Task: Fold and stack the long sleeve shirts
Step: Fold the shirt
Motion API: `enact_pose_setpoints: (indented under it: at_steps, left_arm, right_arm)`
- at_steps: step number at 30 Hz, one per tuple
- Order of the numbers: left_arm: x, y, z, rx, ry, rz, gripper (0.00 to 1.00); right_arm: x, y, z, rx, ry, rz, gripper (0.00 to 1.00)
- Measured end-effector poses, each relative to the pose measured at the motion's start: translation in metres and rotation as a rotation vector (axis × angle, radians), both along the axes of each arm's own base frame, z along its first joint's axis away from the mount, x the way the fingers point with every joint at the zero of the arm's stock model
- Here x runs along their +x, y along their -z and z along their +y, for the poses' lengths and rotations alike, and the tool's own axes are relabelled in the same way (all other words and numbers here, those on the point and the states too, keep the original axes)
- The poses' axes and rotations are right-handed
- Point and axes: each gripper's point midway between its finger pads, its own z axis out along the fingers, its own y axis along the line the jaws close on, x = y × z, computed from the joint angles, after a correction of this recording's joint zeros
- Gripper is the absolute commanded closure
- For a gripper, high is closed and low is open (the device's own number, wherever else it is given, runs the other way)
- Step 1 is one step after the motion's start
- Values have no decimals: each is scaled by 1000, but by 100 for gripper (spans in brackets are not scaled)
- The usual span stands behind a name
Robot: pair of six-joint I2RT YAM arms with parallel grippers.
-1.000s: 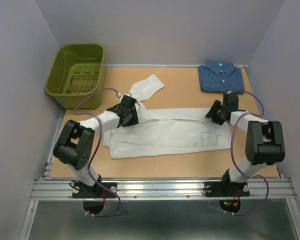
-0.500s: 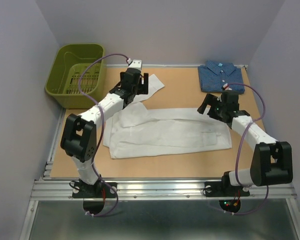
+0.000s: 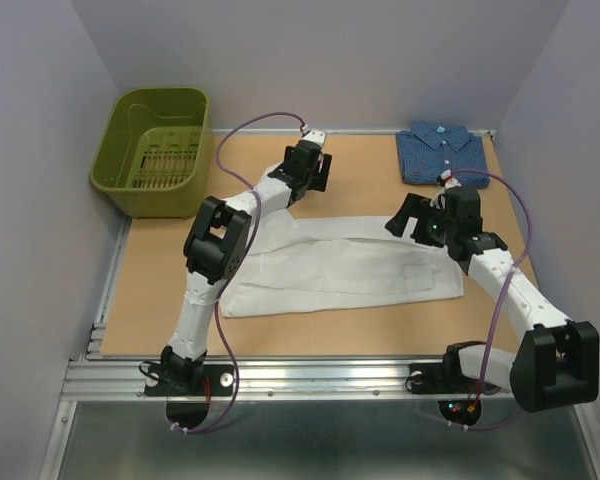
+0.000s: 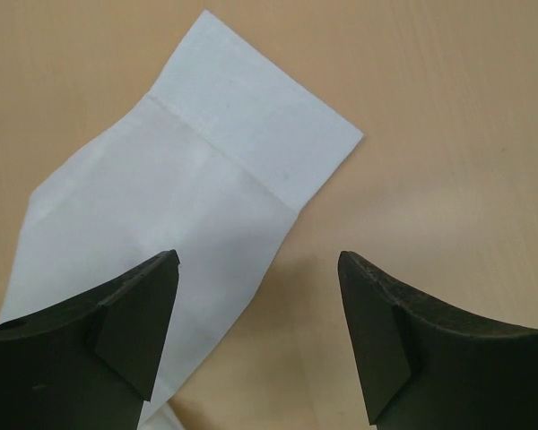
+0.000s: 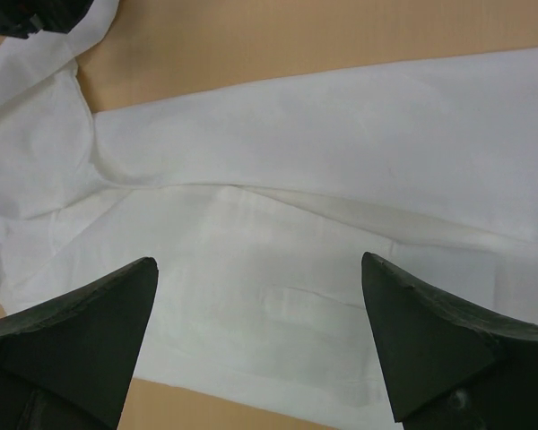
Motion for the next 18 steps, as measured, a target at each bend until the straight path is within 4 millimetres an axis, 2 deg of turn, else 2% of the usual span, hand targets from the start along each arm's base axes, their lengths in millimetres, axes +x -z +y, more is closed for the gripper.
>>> enact_pose_setpoints:
  at_steps: [5,11,15,18]
  left_arm:
    - [18,13,-15,-10,-10,-12,24]
    - [34,32,-17,-1,-75,5,27]
    - [34,46,-16,10,-94,45,27]
    - [31,48,-17,-1,-95,66,27]
  right_arm:
    - [-10,5,4,15,-24,19,0]
    - [-15,10,5,20,-35,37,0]
    - [-16,9,6,19,-43,33,0]
    - [-16,10,5,17,-45,32,0]
